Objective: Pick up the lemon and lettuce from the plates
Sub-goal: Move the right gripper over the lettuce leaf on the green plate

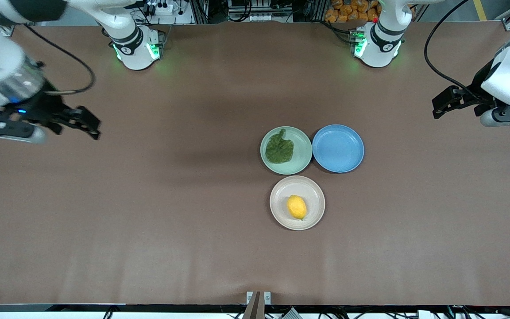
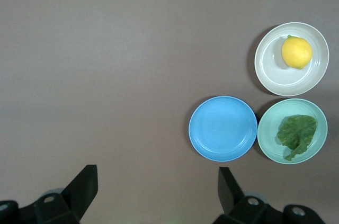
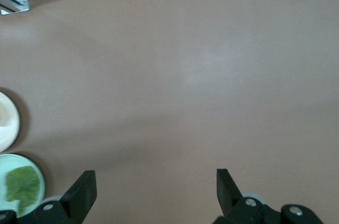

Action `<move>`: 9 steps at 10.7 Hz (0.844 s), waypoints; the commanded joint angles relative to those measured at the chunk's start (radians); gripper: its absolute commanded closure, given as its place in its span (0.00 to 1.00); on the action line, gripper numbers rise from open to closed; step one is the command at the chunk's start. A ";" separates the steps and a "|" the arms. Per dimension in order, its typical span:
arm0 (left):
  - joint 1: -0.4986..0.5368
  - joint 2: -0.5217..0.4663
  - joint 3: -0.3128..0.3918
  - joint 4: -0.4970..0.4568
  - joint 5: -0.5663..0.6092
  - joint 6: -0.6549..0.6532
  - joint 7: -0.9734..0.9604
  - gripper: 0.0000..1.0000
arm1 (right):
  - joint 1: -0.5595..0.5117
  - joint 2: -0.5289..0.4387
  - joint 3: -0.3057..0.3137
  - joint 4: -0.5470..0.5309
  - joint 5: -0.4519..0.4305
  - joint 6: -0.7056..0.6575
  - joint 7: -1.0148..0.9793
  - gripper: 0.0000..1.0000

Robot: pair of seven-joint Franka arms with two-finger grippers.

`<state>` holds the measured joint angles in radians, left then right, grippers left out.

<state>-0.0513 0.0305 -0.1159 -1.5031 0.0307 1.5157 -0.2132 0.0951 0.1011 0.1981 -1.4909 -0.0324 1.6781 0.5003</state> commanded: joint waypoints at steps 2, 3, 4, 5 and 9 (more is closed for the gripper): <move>-0.004 0.002 0.004 0.007 -0.023 -0.012 0.031 0.00 | 0.055 0.078 0.092 0.001 -0.050 0.063 0.259 0.00; -0.002 0.002 0.004 0.007 -0.023 -0.012 0.031 0.00 | 0.084 0.104 0.096 0.003 -0.061 0.081 0.315 0.00; -0.004 0.002 0.004 0.007 -0.023 -0.012 0.031 0.00 | 0.104 0.129 0.110 0.004 -0.084 0.107 0.383 0.00; -0.004 0.002 0.004 0.007 -0.023 -0.012 0.031 0.00 | 0.113 0.152 0.127 0.007 -0.113 0.113 0.429 0.00; -0.005 0.008 0.004 0.007 -0.023 -0.012 0.031 0.00 | 0.153 0.203 0.135 0.011 -0.147 0.124 0.489 0.00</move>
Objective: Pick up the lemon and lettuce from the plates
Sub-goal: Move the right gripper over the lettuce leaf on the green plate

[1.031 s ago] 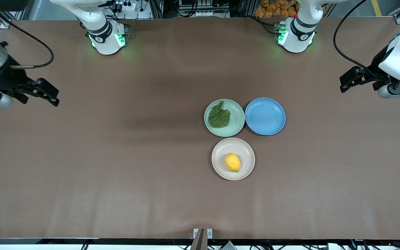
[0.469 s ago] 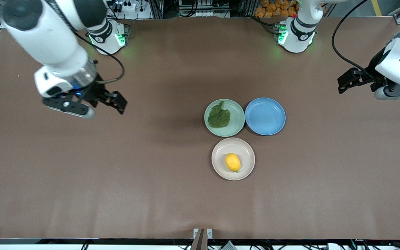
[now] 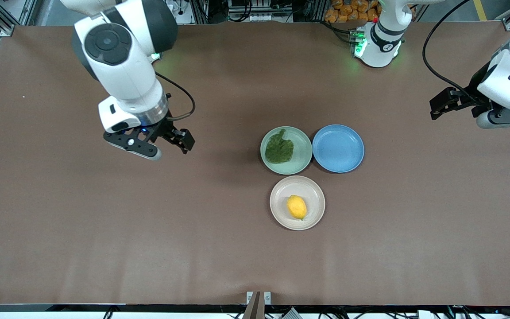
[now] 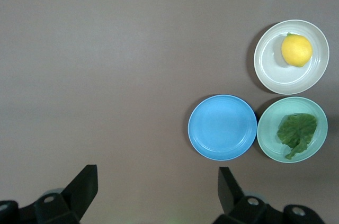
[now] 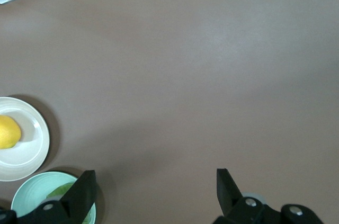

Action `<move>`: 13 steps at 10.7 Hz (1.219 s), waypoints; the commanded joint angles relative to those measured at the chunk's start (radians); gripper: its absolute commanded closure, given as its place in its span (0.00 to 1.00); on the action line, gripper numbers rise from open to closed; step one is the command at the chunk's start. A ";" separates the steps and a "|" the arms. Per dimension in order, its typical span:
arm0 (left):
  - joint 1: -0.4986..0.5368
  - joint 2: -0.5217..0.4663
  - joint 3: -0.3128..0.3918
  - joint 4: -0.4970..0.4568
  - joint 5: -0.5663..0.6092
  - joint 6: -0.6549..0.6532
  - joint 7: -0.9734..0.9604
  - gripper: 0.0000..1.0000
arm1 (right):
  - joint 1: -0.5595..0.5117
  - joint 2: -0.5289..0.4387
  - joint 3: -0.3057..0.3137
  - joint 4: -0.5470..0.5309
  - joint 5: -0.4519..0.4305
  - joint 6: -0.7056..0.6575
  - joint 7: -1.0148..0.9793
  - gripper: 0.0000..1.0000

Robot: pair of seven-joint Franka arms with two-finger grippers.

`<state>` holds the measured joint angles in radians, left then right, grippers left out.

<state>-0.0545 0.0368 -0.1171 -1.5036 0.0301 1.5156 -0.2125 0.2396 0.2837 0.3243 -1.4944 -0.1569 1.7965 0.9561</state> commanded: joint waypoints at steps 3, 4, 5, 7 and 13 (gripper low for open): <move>-0.004 0.003 0.005 0.008 -0.022 -0.012 0.028 0.00 | 0.058 0.080 0.031 0.014 -0.041 0.099 0.172 0.00; -0.004 0.003 0.004 0.008 -0.022 -0.012 0.028 0.00 | 0.081 0.104 0.033 0.016 -0.056 0.106 0.197 0.00; -0.004 0.003 0.004 0.006 -0.022 -0.012 0.028 0.00 | 0.114 0.138 0.033 0.019 -0.084 0.113 0.234 0.00; -0.005 0.003 0.005 0.008 -0.022 -0.012 0.028 0.00 | 0.177 0.225 0.038 0.069 -0.156 0.152 0.355 0.00; -0.005 0.011 0.004 0.008 -0.024 -0.012 0.027 0.00 | 0.378 0.465 0.053 0.214 -0.311 0.226 0.631 0.10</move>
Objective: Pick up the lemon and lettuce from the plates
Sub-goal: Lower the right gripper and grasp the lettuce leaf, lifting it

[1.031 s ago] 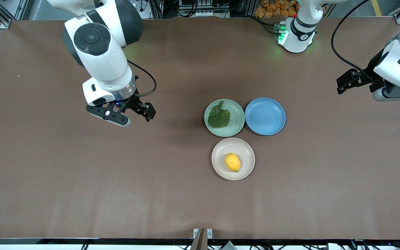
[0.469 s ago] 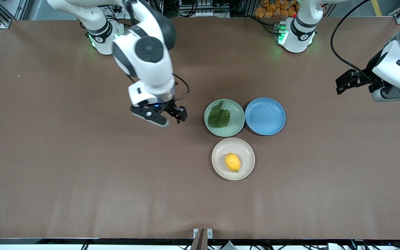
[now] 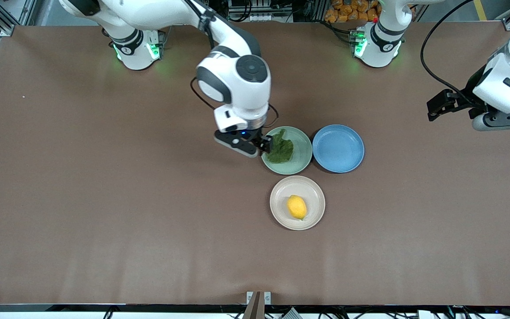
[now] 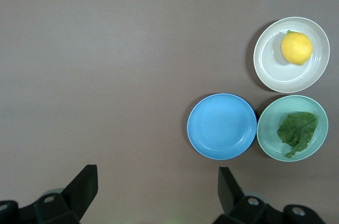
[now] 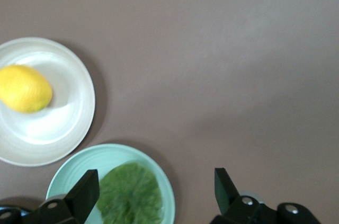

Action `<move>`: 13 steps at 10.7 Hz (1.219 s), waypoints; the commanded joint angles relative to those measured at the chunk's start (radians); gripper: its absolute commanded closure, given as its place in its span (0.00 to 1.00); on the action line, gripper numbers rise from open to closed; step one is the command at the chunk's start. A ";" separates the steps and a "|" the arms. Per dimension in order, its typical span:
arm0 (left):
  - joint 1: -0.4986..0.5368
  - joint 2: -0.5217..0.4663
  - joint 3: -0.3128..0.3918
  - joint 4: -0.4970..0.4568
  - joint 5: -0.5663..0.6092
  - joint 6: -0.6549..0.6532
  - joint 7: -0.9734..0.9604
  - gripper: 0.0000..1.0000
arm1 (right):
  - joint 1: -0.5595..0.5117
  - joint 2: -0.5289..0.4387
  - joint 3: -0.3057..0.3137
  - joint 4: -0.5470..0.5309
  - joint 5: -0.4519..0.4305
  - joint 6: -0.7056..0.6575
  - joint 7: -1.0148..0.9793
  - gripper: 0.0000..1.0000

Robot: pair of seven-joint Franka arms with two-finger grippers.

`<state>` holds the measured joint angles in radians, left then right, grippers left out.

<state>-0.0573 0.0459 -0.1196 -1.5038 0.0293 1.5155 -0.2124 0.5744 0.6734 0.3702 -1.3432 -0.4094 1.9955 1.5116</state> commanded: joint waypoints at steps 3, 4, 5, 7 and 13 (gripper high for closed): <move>-0.003 0.006 0.006 0.008 -0.023 -0.011 0.027 0.00 | 0.119 0.187 0.006 0.131 -0.150 0.065 0.160 0.12; -0.003 0.008 0.006 0.008 -0.023 -0.011 0.027 0.00 | 0.140 0.213 0.003 0.142 -0.170 0.063 0.160 0.15; -0.003 0.008 0.006 0.008 -0.023 -0.009 0.027 0.00 | 0.153 0.231 0.004 0.142 -0.199 0.065 0.160 0.22; -0.003 0.008 0.006 0.008 -0.023 -0.009 0.027 0.00 | 0.169 0.262 0.004 0.144 -0.221 0.065 0.160 0.26; -0.004 0.014 0.006 0.008 -0.023 -0.009 0.025 0.00 | 0.205 0.321 0.010 0.144 -0.301 0.066 0.164 0.37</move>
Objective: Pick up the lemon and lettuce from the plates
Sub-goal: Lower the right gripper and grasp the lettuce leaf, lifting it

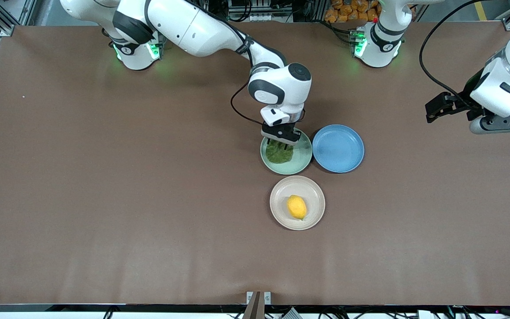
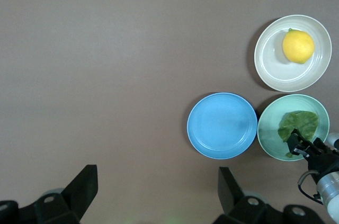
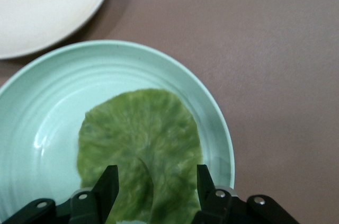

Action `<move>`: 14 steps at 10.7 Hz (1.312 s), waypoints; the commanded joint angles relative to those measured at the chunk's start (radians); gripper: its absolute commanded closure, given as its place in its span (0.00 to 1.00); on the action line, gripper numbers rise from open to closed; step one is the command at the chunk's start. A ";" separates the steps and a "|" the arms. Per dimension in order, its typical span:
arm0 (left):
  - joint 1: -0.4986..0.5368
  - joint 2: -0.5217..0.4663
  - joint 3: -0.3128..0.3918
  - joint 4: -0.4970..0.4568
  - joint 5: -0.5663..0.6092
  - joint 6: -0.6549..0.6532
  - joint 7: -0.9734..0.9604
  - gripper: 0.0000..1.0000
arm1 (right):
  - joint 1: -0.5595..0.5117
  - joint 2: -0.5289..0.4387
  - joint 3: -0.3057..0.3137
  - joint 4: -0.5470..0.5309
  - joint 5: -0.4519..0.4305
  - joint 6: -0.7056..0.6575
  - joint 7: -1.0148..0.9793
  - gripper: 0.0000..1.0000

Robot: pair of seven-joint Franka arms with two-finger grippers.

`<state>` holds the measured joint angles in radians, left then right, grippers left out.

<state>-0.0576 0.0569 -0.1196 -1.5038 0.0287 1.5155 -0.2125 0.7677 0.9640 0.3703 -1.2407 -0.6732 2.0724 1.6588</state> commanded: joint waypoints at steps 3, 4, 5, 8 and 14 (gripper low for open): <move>-0.004 0.021 0.006 0.010 -0.023 -0.006 0.024 0.00 | 0.013 0.044 0.013 0.046 -0.054 -0.006 0.015 0.83; -0.005 0.044 0.005 0.013 -0.023 -0.003 0.015 0.00 | 0.013 0.042 0.016 0.046 -0.055 -0.011 0.009 1.00; -0.017 0.061 0.003 0.016 -0.023 0.018 0.012 0.00 | 0.007 0.039 0.018 0.046 -0.068 -0.015 0.003 1.00; -0.021 0.128 0.005 0.016 -0.084 0.135 -0.008 0.00 | -0.019 0.003 0.024 0.046 -0.095 -0.021 -0.020 1.00; -0.045 0.260 0.003 0.039 -0.110 0.415 -0.163 0.00 | -0.403 -0.357 0.217 -0.031 0.191 -0.238 -0.443 1.00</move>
<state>-0.0963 0.2862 -0.1225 -1.4978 -0.0608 1.8989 -0.3410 0.4909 0.7505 0.5556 -1.1625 -0.5877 1.8474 1.3318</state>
